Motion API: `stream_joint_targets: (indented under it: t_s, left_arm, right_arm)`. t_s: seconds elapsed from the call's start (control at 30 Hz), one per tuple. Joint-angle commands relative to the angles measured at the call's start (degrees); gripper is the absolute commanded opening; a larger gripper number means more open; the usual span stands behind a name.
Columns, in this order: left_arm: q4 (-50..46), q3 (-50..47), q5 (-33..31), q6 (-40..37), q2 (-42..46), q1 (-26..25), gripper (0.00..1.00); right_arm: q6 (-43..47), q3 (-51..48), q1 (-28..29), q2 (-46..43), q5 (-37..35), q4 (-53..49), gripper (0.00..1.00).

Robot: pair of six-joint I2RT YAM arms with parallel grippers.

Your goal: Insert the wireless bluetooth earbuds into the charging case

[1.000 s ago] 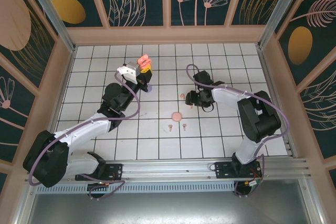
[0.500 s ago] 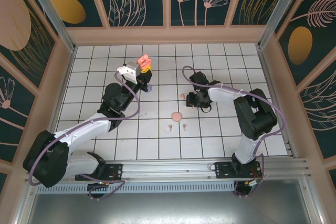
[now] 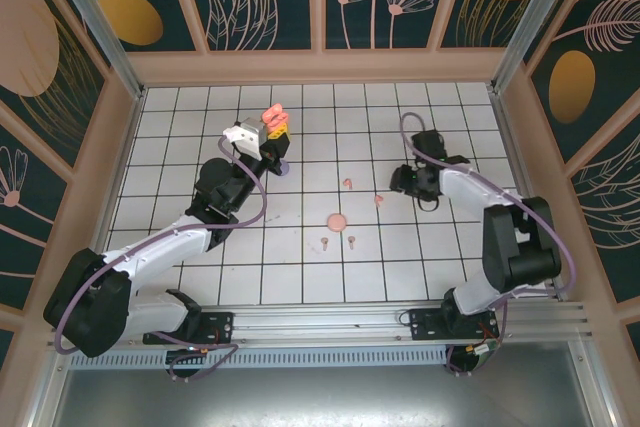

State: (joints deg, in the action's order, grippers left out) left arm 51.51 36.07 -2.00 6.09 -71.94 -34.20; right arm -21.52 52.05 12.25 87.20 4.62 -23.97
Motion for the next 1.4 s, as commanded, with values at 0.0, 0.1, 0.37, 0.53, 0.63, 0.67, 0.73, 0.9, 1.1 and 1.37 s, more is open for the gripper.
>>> stream_joint_targets:
  t_s: [0.0, 0.1, 0.37, 0.53, 0.63, 0.67, 0.73, 0.9, 1.1, 1.37]
  left_arm:
    - [0.6, 0.0, 0.5, -0.2, 0.6, -0.4, 0.0]
    - [0.5, 0.0, 0.3, -0.5, 0.8, -0.4, 0.0]
    - [0.9, -0.1, 0.4, -0.4, 0.6, -0.4, 0.0]
    - [1.0, 0.0, 0.6, -0.6, 0.3, -0.4, 0.0]
    - [1.2, 0.0, 0.7, -0.8, 0.1, -0.4, 0.0]
    - [1.3, 0.0, 0.8, -0.8, 0.0, -0.4, 0.0]
    - [1.5, 0.0, 0.8, -0.8, -0.2, -0.4, 0.0]
    - [2.1, -0.1, 0.9, -0.8, -0.7, -0.4, 0.0]
    - [2.7, -0.4, 1.2, -0.6, -1.3, -0.4, 0.0]
    - [3.5, -0.6, 1.3, -0.7, -1.9, -0.4, 0.0]
  right_arm:
    - [-0.7, -1.0, 1.3, -1.0, 3.9, 0.7, 0.56]
    - [-2.2, 0.2, 3.9, -0.2, 3.3, 0.0, 0.57]
    - [-8.9, 4.4, 10.1, 5.5, 0.3, -1.9, 0.57]
    - [-10.8, 5.2, 12.2, 8.8, -1.4, -1.7, 0.54]
    - [-11.4, 5.5, 12.8, 10.3, -1.8, -1.4, 0.52]
    - [-11.6, 5.7, 13.0, 10.8, -2.3, -1.5, 0.51]
    - [-11.7, 6.2, 13.2, 11.7, -2.8, -1.7, 0.5]
    - [-12.1, 6.8, 13.9, 13.1, -4.1, -2.1, 0.47]
    - [-12.9, 8.2, 14.3, 14.6, -5.2, -2.7, 0.44]
    - [-14.2, 9.5, 14.5, 16.4, -7.0, -4.0, 0.41]
